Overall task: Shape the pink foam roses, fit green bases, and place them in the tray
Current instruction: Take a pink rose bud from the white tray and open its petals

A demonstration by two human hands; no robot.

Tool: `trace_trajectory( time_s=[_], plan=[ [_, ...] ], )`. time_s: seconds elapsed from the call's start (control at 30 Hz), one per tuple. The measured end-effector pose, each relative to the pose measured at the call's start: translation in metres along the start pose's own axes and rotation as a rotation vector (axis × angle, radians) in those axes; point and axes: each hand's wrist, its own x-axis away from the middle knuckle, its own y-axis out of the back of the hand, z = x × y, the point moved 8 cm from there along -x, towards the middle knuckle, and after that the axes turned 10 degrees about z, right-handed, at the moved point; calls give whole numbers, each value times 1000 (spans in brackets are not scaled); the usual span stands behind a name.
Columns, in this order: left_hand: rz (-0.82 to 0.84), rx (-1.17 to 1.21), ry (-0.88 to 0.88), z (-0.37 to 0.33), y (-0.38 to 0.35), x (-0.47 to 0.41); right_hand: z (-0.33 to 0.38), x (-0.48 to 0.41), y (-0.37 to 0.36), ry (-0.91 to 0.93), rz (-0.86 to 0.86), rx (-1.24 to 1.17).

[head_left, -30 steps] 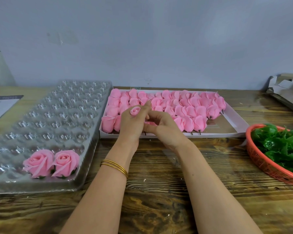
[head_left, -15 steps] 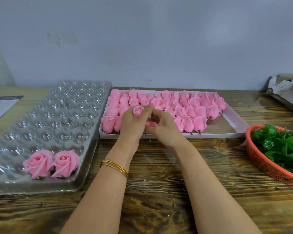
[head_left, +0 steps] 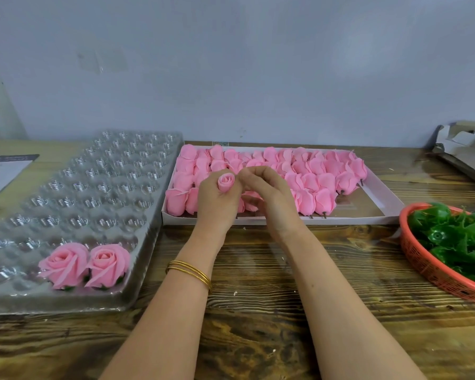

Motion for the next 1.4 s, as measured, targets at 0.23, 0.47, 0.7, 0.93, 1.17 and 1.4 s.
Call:
trace_trajectory(
  time_s=[0.23, 0.47, 0.7, 0.93, 1.17, 1.4],
  plan=[
    [104, -104, -55, -10, -11, 4, 0, 1, -6, -12, -8, 105],
    [105, -86, -47, -5, -11, 3, 1, 2, -5, -15, -14, 142],
    [108, -143, -14, -3, -14, 1, 5, 2, -6, 17, 15, 154],
    [76, -114, 4, 2, -13, 0, 4, 2, -6, 20, 17, 121],
    [1, -152, -20, 0, -6, 0, -7, -1, -9, -49, 52, -27],
    [-105, -43, 1, -2, 3, 1, -3, 0, -11, -45, 77, -24]
  ],
)
